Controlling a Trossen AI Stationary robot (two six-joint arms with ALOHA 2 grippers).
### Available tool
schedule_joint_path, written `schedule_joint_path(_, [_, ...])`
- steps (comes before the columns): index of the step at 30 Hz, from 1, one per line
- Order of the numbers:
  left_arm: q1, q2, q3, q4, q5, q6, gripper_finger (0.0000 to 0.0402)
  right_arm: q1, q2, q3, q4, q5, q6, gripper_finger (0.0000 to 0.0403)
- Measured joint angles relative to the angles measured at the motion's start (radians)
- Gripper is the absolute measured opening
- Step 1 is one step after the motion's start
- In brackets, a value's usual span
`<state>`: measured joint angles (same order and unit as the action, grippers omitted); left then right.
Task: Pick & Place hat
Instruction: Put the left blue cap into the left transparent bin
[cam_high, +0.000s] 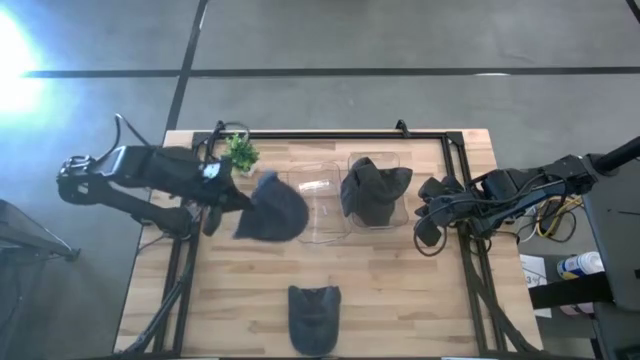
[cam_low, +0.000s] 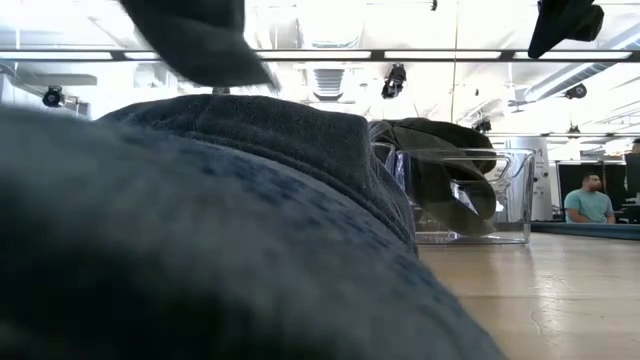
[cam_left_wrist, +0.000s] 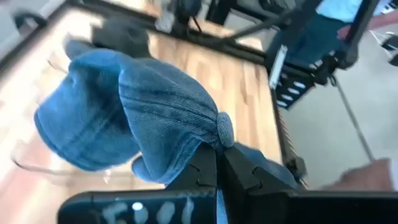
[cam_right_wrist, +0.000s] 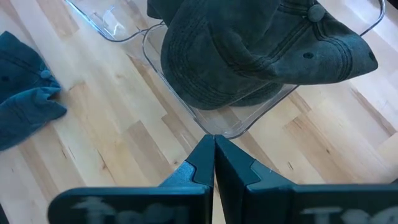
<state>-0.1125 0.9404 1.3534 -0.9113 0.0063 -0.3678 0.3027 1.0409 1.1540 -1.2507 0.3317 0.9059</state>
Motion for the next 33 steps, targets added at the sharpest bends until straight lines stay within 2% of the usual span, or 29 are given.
schedule_joint_path(3, [0.029, 0.038, 0.040, 0.002, -0.008, 0.050, 0.0000, 0.000, 0.000, 0.000, 0.000, 0.000, -0.005, 0.0009])
schedule_joint_path(9, [0.104, 0.146, 0.045, 0.002, 0.026, 0.128, 0.0000, 0.000, 0.000, 0.000, 0.000, 0.000, -0.009, 0.0009])
schedule_joint_path(21, [0.258, 0.363, 0.169, 0.003, 0.230, 0.283, 0.0000, 0.000, 0.000, 0.000, 0.000, 0.000, -0.035, 0.0009])
schedule_joint_path(33, [0.284, 0.492, 0.111, -0.038, 0.359, 0.341, 0.0000, 0.000, -0.017, 0.000, -0.005, 0.000, -0.053, 0.0009])
